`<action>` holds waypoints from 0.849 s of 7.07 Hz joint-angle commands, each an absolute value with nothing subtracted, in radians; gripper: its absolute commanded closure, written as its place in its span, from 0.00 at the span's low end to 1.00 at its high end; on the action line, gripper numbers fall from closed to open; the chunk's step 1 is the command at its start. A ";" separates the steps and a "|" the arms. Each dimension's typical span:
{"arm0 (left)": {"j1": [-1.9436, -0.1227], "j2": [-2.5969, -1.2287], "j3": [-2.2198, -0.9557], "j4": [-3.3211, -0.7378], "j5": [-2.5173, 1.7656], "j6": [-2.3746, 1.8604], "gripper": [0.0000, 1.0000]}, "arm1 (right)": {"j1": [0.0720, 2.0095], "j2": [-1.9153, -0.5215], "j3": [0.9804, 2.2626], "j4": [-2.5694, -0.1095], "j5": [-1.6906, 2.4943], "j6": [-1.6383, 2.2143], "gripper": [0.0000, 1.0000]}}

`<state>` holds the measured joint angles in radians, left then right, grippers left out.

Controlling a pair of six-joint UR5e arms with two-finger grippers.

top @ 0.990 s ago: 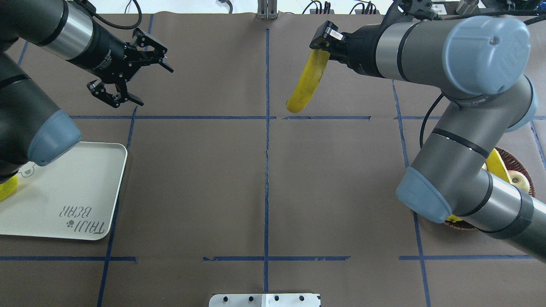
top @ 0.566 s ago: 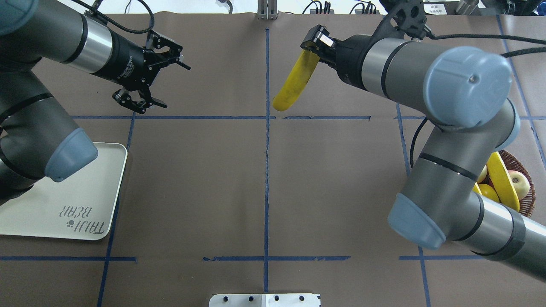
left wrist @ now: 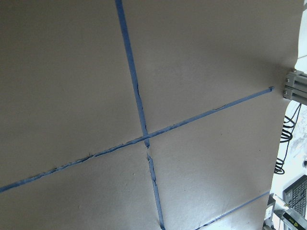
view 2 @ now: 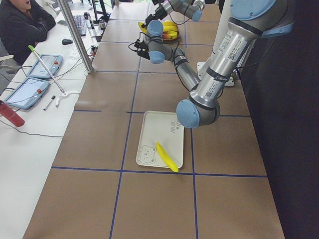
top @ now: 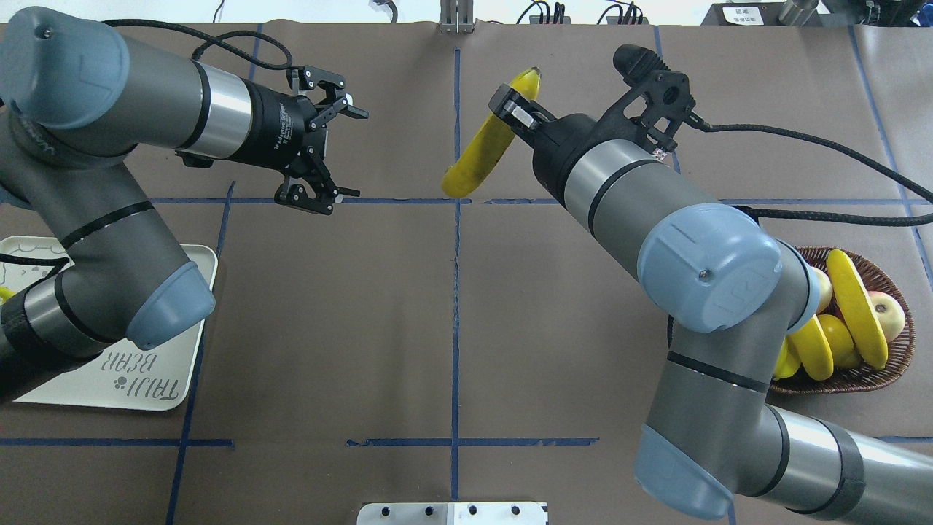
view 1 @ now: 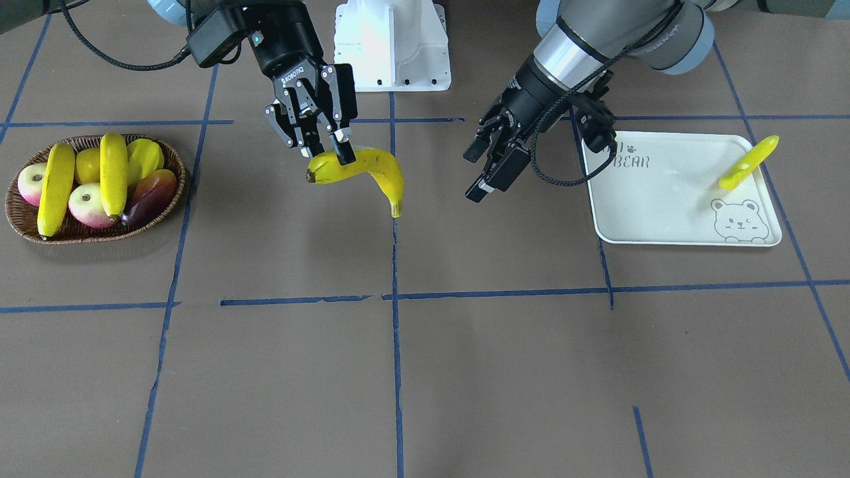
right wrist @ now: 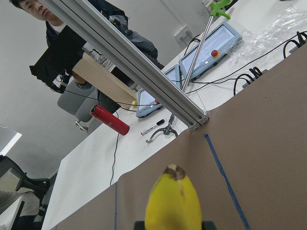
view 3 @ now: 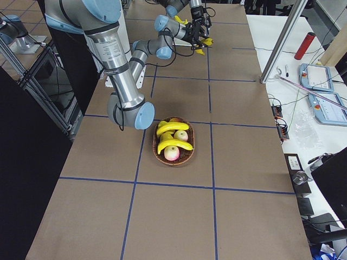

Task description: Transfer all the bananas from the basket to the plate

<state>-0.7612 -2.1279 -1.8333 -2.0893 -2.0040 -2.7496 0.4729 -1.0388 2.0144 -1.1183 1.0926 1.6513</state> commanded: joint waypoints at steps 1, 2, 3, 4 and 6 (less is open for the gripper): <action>-0.756 -2.158 -1.786 -2.085 -2.017 -2.818 0.00 | 0.456 -1.017 2.008 -1.124 1.071 1.638 1.00; -0.756 -2.161 -1.784 -2.085 -2.051 -2.819 0.00 | 0.443 -1.012 2.009 -1.124 1.052 1.593 1.00; -0.749 -2.180 -1.783 -2.083 -2.054 -2.827 0.00 | 0.419 -1.002 2.005 -1.126 1.007 1.538 1.00; -0.723 -2.186 -1.784 -2.083 -2.054 -2.839 0.00 | 0.414 -0.996 1.997 -1.126 1.002 1.508 1.00; -0.689 -2.206 -1.783 -2.083 -2.054 -2.844 0.00 | 0.413 -0.977 1.994 -1.126 1.002 1.499 1.00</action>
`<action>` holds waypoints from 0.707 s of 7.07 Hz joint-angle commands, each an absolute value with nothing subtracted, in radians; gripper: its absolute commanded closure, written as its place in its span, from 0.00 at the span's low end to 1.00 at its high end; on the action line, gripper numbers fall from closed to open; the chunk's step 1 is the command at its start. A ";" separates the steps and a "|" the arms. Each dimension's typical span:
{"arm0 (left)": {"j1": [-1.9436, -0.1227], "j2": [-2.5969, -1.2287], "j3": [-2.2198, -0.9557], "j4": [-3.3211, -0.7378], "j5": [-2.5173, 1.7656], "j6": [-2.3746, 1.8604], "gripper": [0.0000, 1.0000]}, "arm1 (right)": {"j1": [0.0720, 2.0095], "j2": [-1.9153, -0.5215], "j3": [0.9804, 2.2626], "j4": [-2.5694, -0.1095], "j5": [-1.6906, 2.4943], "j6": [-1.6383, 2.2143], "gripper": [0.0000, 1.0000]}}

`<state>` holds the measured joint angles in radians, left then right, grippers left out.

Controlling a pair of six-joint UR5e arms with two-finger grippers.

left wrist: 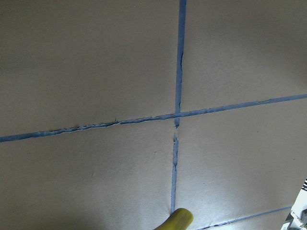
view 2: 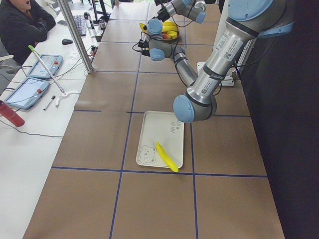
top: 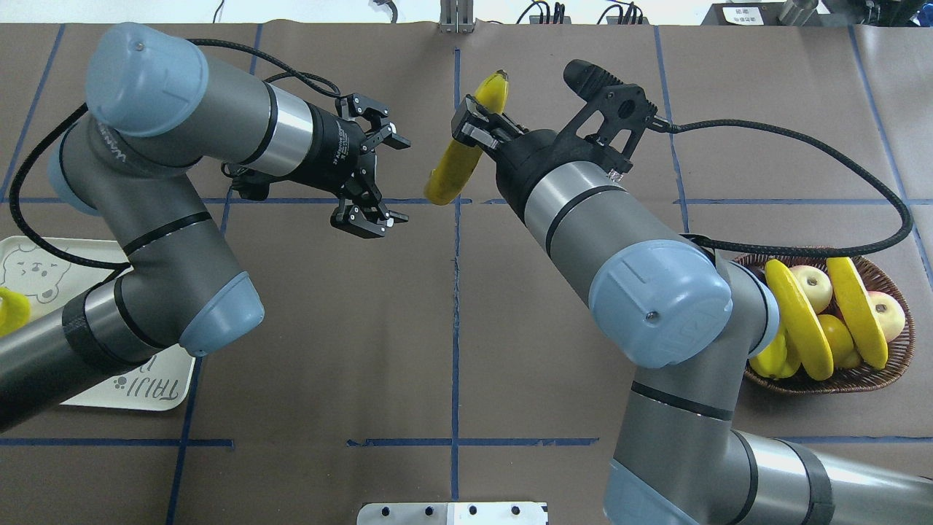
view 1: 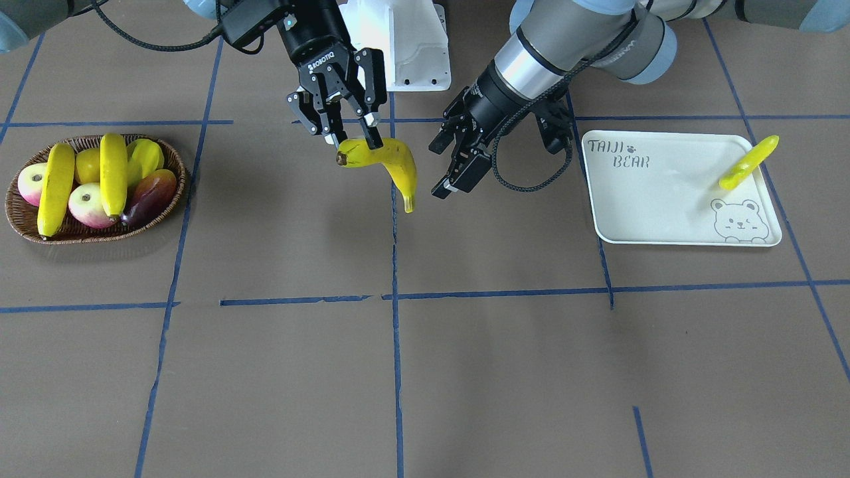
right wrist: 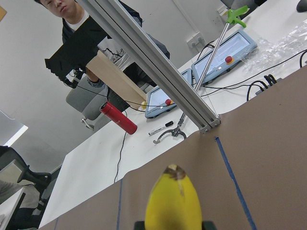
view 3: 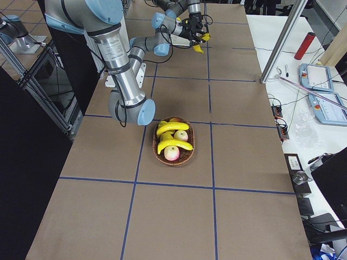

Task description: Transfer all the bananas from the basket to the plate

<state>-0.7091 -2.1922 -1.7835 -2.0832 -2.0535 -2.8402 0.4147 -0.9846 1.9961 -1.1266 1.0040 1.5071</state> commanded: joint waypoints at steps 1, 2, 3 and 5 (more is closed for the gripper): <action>-0.678 -2.215 -1.778 -2.083 -2.054 -2.856 0.00 | 0.407 -0.977 1.994 -1.124 1.002 1.500 1.00; -0.677 -2.227 -1.776 -2.083 -2.054 -2.862 0.00 | 0.402 -0.976 1.996 -1.121 1.002 1.500 1.00; -0.676 -2.233 -1.776 -2.085 -2.054 -2.859 0.00 | 0.397 -0.976 1.996 -1.120 1.000 1.500 1.00; -0.678 -2.237 -1.776 -2.088 -2.054 -2.856 0.00 | 0.390 -0.976 1.997 -1.118 0.992 1.500 1.00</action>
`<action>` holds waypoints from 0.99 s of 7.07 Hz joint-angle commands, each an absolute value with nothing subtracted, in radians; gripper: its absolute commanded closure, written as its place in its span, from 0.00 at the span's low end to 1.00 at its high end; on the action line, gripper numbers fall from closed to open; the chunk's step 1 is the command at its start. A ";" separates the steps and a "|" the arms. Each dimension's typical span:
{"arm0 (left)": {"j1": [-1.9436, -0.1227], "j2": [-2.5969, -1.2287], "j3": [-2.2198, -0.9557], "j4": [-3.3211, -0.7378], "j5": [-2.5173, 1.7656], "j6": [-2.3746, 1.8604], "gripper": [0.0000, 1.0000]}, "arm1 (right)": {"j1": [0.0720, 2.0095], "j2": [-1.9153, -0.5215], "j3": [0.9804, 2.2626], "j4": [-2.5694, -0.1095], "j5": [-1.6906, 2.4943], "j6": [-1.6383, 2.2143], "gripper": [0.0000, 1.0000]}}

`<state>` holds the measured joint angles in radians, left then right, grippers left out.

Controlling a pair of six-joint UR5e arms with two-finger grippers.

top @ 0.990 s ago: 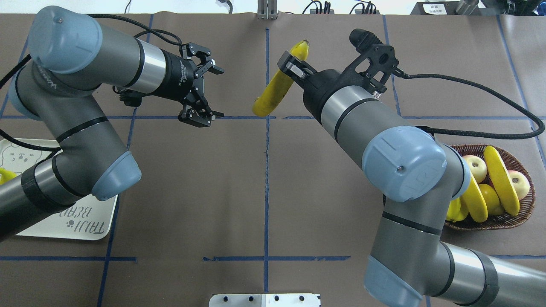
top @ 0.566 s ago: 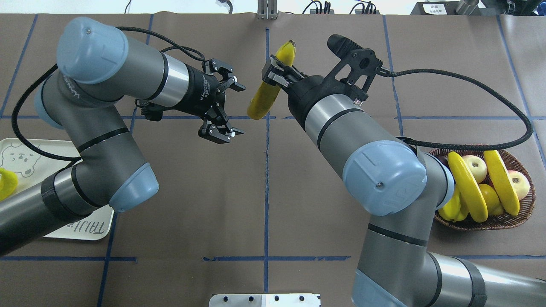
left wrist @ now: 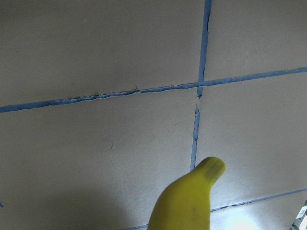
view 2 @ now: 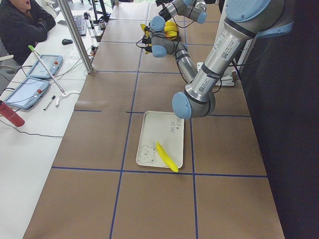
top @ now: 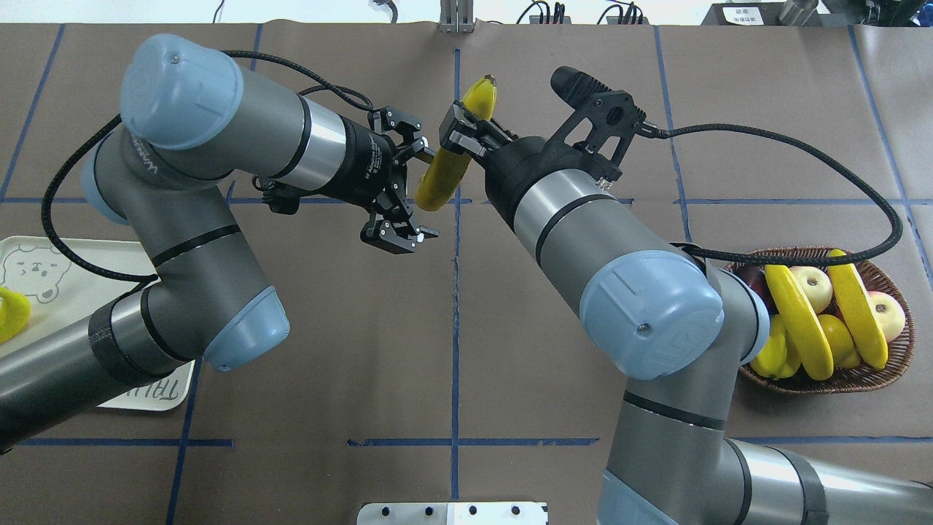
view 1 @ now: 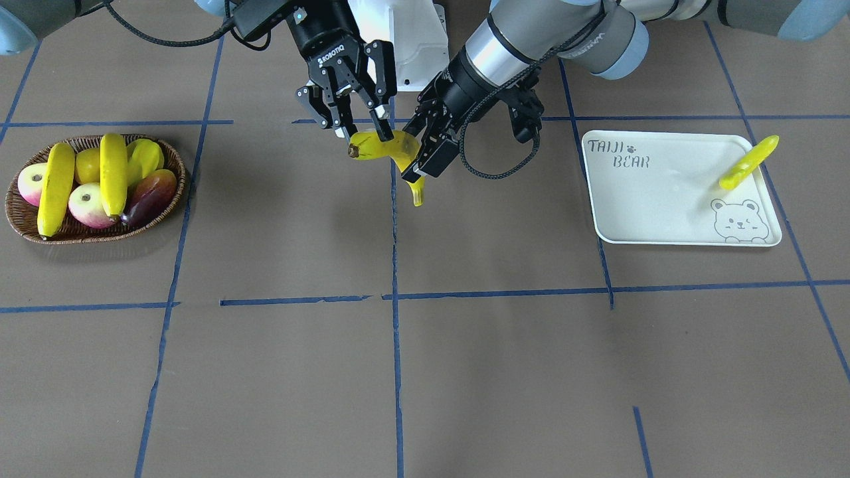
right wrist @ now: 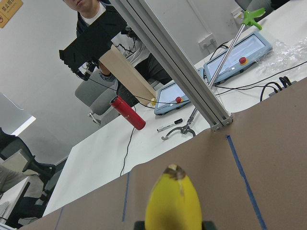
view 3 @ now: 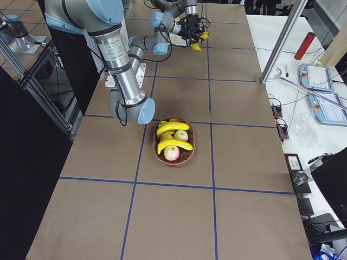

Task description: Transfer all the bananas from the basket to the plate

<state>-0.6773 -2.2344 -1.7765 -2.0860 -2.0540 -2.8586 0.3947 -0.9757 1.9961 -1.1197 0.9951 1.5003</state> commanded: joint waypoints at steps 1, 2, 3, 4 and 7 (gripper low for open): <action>-0.678 -2.235 -1.776 -2.089 -2.054 -2.855 0.00 | 0.388 -0.976 1.999 -1.118 0.992 1.502 1.00; -0.678 -2.237 -1.776 -2.088 -2.054 -2.855 0.08 | 0.385 -0.962 1.999 -1.118 0.992 1.502 1.00; -0.677 -2.237 -1.776 -2.092 -2.056 -2.852 0.83 | 0.385 -0.959 1.999 -1.118 0.992 1.500 1.00; -0.678 -2.235 -1.776 -2.094 -2.056 -2.840 1.00 | 0.385 -0.959 1.999 -1.117 0.992 1.503 0.97; -0.687 -2.235 -1.778 -2.102 -2.057 -2.849 1.00 | 0.379 -0.951 2.003 -1.114 0.992 1.502 0.00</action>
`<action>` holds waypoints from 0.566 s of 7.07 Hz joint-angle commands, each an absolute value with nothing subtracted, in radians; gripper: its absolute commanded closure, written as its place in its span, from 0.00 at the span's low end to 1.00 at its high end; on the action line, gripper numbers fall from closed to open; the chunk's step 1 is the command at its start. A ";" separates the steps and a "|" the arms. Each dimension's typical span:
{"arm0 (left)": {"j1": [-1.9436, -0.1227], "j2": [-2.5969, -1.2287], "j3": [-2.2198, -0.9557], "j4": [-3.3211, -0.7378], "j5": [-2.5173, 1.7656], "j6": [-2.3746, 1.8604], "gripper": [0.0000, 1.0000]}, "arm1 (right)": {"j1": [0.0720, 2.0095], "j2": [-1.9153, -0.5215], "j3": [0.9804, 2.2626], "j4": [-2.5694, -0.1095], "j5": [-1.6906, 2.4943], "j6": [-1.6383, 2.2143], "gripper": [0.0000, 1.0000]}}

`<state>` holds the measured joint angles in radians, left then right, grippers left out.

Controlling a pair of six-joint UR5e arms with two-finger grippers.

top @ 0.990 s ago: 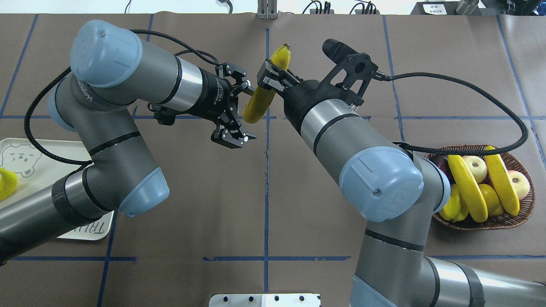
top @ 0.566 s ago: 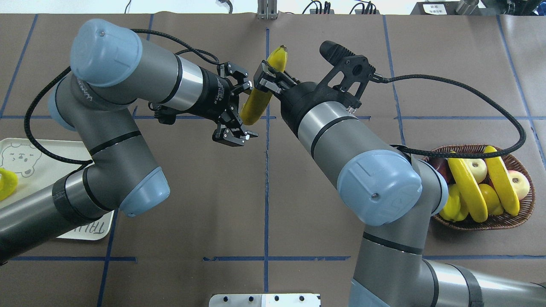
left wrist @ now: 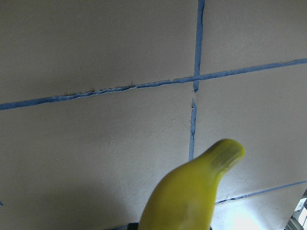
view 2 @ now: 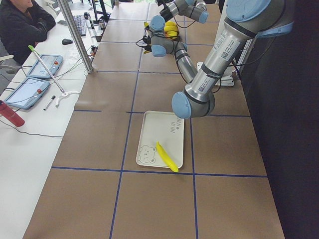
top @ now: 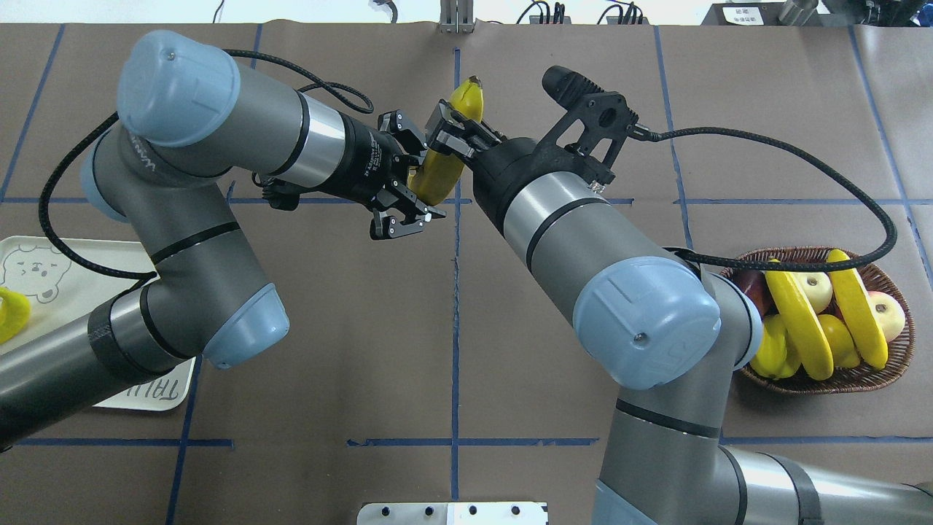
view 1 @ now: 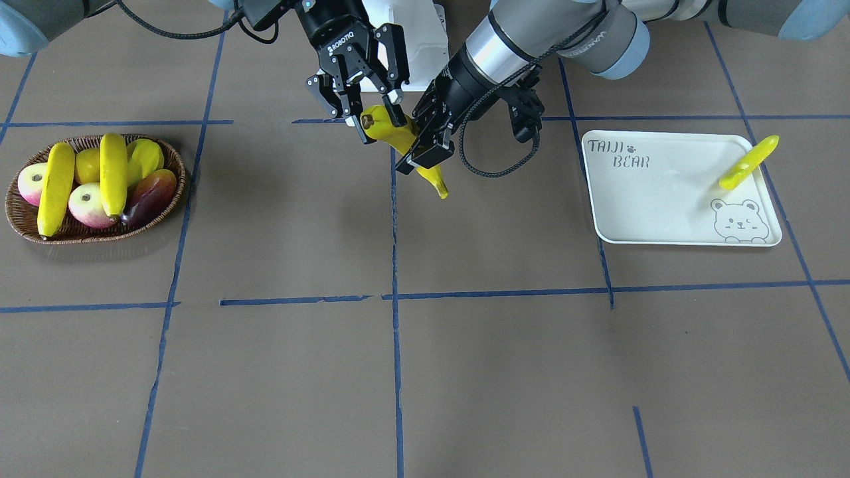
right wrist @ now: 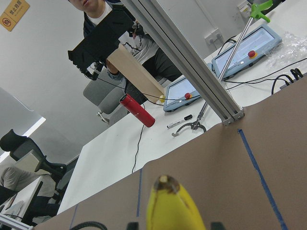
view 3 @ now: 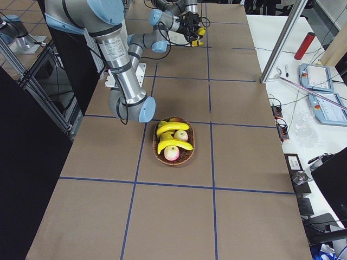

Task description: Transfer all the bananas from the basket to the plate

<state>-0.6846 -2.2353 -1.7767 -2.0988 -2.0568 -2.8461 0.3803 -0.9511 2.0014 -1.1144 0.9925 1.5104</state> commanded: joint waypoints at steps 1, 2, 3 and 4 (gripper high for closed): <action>-0.689 -2.235 -1.778 -2.102 -2.057 -2.849 1.00 | 0.379 -0.951 2.003 -1.114 0.996 1.500 0.00; -0.690 -2.233 -1.778 -2.102 -2.057 -2.849 1.00 | 0.379 -0.953 2.008 -1.114 0.999 1.499 0.00; -0.704 -2.232 -1.776 -2.102 -2.057 -2.849 1.00 | 0.382 -0.966 2.038 -1.115 1.011 1.493 0.00; -0.751 -2.227 -1.760 -2.099 -2.077 -2.841 1.00 | 0.385 -0.989 2.087 -1.118 1.034 1.439 0.00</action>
